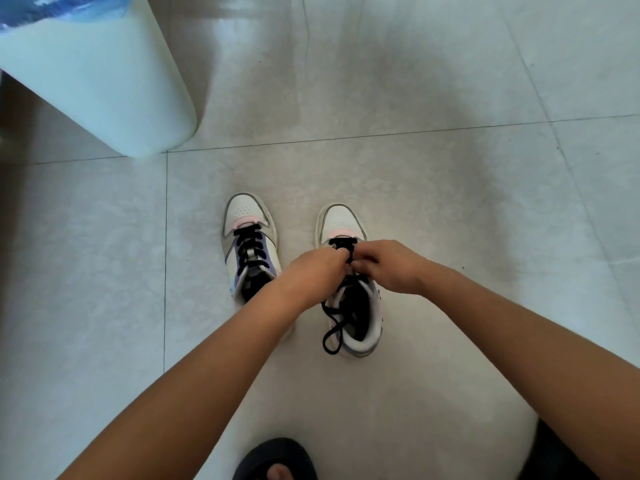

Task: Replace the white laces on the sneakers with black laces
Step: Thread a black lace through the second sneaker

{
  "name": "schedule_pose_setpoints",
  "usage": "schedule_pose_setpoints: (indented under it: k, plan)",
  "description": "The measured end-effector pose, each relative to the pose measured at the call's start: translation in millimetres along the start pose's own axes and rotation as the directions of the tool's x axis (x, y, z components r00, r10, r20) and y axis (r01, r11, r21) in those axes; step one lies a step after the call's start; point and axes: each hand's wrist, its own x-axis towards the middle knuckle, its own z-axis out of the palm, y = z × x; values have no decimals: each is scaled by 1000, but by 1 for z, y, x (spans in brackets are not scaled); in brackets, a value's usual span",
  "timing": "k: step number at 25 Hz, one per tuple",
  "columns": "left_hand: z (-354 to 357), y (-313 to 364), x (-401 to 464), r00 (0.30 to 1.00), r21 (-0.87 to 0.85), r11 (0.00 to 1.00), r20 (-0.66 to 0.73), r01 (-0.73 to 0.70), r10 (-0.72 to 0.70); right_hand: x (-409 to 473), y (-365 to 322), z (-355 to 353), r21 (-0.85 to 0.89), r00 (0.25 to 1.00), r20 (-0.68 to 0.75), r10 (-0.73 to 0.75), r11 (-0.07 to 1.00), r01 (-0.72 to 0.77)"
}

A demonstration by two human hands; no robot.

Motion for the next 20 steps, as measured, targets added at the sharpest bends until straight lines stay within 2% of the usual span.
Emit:
schedule_pose_setpoints:
  k: [3,5,7,9,12,15,20]
  plan:
    - [7,-11,-10,991,-201,978,-130,-54,28,-8,9,12,233,987,-162,7,972,31]
    - [9,-9,-13,983,-266,963,-182,-38,-11,-12,8,21,253,968,-245,48,967,16]
    - [10,-5,-15,985,-322,944,-129,66,-113,-17,7,26,267,959,-248,133,962,-64]
    - [6,0,-17,980,-381,906,-2,185,-201,-20,4,22,183,969,-172,179,972,-147]
    - [-6,7,-16,975,-198,957,109,210,-191,-23,-6,9,-83,985,-27,171,981,-173]
    - [-15,12,-14,975,-42,986,163,159,-150,-23,-18,1,-279,991,92,94,958,-65]
    - [-11,17,-12,982,-22,997,179,71,-66,-15,-16,17,-487,996,82,-45,870,79]
